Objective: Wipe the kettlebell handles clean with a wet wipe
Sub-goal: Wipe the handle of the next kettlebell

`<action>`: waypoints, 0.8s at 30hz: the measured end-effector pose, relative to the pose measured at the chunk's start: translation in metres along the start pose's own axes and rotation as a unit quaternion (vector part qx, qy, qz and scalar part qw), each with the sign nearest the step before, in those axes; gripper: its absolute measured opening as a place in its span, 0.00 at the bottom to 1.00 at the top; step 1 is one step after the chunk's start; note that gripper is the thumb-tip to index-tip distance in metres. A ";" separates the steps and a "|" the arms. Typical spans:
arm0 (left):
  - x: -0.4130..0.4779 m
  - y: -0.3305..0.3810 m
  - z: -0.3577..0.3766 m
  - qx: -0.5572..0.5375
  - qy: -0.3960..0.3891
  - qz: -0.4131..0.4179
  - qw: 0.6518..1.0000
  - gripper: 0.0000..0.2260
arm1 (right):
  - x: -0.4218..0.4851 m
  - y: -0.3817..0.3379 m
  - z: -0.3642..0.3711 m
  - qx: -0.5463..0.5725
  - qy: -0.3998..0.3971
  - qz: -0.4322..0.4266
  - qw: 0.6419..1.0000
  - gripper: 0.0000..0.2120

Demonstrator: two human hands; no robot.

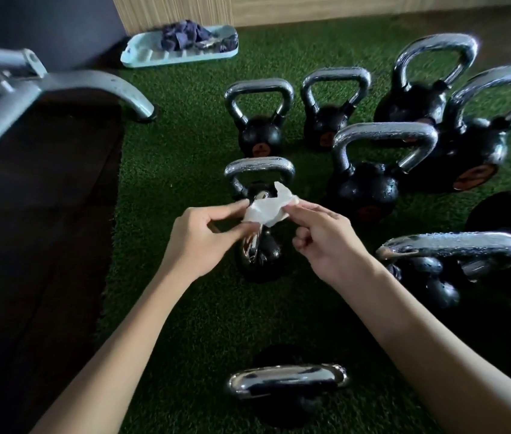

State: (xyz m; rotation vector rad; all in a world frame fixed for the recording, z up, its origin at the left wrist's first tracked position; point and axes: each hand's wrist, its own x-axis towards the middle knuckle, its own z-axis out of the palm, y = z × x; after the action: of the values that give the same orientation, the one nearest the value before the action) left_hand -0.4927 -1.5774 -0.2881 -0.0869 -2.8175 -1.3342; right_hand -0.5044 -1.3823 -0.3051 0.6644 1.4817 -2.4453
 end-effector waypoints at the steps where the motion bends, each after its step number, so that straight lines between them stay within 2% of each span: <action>1: 0.001 0.001 -0.004 -0.038 0.000 0.014 0.999 0.24 | -0.002 -0.001 0.002 -0.025 -0.029 0.002 0.999 0.15; 5: 0.012 0.005 -0.021 -0.127 -0.034 0.012 0.991 0.24 | -0.006 -0.008 0.009 -0.109 -0.124 0.027 0.986 0.12; 8: 0.020 0.005 -0.031 -0.137 -0.055 -0.012 0.989 0.19 | -0.004 -0.013 0.015 -0.135 -0.165 0.033 0.977 0.04; 10: 0.020 0.005 -0.034 -0.139 -0.074 -0.018 0.987 0.16 | 0.000 -0.016 0.019 -0.153 -0.179 0.024 0.972 0.05; 16: 0.021 -0.003 -0.035 -0.149 -0.085 -0.036 0.984 0.10 | 0.000 -0.019 0.031 -0.188 -0.142 -0.045 0.971 0.09; 18: 0.019 -0.015 -0.037 -0.147 -0.054 -0.052 0.986 0.12 | 0.002 -0.017 0.029 -0.305 -0.064 -0.138 0.940 0.10; 20: 0.018 -0.030 -0.040 -0.147 0.009 -0.079 0.986 0.13 | 0.006 -0.014 0.025 -0.416 0.042 -0.214 0.883 0.18; 21: 0.017 -0.038 -0.041 -0.152 0.038 -0.090 0.983 0.13 | 0.007 -0.013 0.026 -0.446 0.062 -0.218 0.866 0.25; 23: 0.018 -0.048 -0.043 -0.163 0.072 -0.108 0.978 0.13 | 0.012 -0.009 0.033 -0.498 0.048 -0.197 0.843 0.40; 24: 0.019 -0.052 -0.043 -0.165 0.075 -0.113 0.977 0.13 | 0.016 -0.007 0.038 -0.524 0.042 -0.190 0.829 0.43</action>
State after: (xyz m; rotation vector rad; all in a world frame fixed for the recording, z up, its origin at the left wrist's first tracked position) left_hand -0.5148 -1.6423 -0.3000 0.3251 -2.5157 -1.7621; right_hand -0.5314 -1.4112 -0.2918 0.2224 2.7755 -1.3436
